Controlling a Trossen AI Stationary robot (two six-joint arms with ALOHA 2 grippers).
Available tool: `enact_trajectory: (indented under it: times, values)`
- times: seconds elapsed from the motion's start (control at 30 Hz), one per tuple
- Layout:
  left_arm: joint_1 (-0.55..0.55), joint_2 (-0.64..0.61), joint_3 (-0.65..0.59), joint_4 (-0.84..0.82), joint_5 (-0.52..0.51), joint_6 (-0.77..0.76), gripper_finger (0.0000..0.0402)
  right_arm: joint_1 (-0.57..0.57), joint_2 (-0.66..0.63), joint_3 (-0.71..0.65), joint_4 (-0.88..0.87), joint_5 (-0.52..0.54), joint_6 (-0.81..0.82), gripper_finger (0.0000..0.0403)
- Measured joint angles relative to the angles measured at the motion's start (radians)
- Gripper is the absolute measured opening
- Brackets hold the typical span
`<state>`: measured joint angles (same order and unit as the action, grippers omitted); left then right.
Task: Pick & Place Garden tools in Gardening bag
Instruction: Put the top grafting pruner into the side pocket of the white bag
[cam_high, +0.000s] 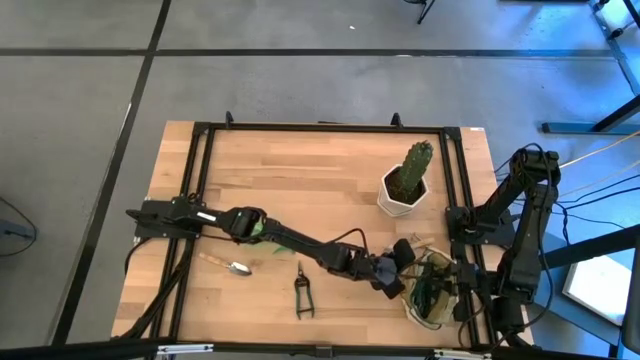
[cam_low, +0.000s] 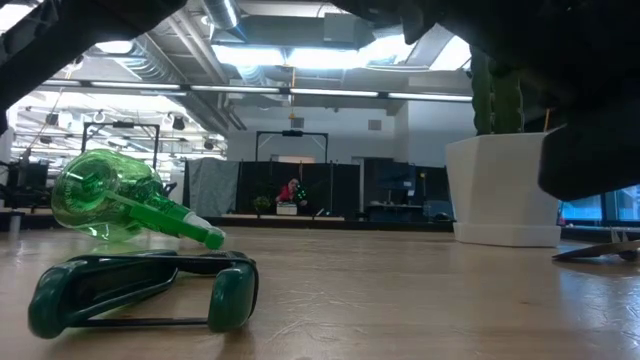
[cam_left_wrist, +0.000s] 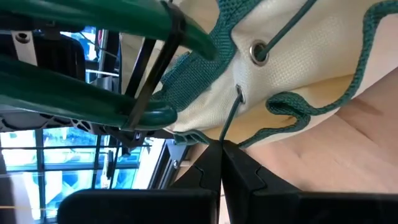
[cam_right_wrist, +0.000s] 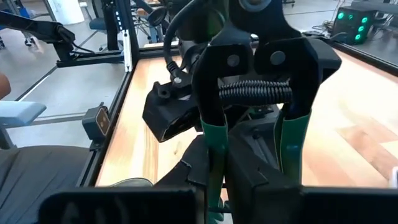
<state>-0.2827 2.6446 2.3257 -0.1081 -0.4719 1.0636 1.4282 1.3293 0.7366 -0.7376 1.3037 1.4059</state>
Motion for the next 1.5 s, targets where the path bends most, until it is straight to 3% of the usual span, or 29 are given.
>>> enact_trajectory:
  times: [0.33, 0.87, 1.13, 1.3, 1.5]
  values:
    - [-0.005, 0.000, 0.000, 0.027, -0.033, 0.042, 0.0001, -0.056, 0.019, -0.004, -0.014, -0.076, 0.030, 0.0026]
    - [-0.006, -0.003, 0.000, 0.019, -0.027, 0.029, 0.0001, -0.044, 0.019, -0.004, -0.024, -0.062, 0.058, 0.0026]
    - [-0.014, -0.004, 0.000, 0.030, -0.073, 0.071, 0.0003, -0.044, 0.019, -0.004, -0.014, -0.066, 0.078, 0.0026]
    - [-0.018, -0.004, 0.000, 0.030, -0.097, 0.061, 0.0033, -0.044, 0.019, -0.004, -0.014, -0.066, 0.078, 0.0026]
    - [-0.020, -0.006, 0.024, 0.024, -0.116, 0.008, 0.0111, -0.045, 0.019, 0.024, -0.016, -0.066, 0.050, 0.0026]
